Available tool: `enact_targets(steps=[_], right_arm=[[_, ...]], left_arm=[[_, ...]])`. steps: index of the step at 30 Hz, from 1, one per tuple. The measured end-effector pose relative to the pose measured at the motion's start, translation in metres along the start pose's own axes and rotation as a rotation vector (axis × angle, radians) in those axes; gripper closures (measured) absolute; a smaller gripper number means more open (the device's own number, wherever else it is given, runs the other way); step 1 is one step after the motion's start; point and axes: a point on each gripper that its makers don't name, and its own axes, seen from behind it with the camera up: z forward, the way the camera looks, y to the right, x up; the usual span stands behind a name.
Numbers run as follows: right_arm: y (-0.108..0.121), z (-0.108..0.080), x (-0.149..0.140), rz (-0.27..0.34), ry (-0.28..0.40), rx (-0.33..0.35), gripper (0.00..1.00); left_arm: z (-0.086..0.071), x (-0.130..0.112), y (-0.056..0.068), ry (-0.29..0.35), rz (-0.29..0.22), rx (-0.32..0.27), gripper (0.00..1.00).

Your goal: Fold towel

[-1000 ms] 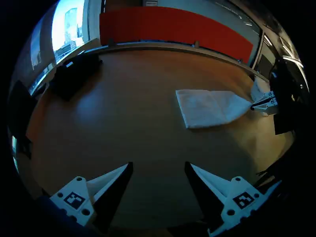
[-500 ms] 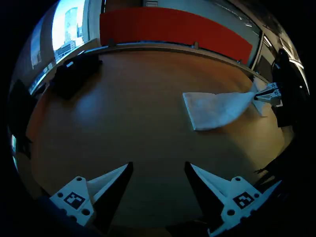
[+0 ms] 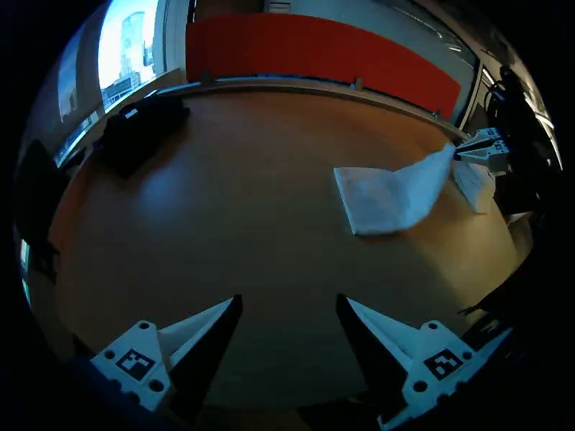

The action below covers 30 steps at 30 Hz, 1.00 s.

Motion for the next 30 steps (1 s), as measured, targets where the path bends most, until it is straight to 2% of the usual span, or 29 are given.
enact_targets(steps=[11, 18, 24, 30], right_arm=[[-0.033, 0.027, 0.043, -0.087, 0.036, 0.100, 0.97], [-0.065, 0.055, 0.059, -0.147, 0.033, 0.186, 0.97], [-0.095, 0.084, 0.056, -0.174, 0.006, 0.258, 0.97], [-0.107, 0.109, 0.039, -0.168, -0.040, 0.283, 0.97]], left_arm=[[-0.005, -0.005, -0.002, 0.006, -0.040, 0.008, 0.03], [-0.013, -0.009, -0.010, 0.015, -0.061, 0.027, 0.03], [-0.018, -0.013, -0.016, 0.018, -0.080, 0.045, 0.03], [-0.021, -0.018, -0.021, 0.017, -0.096, 0.056, 0.03]])
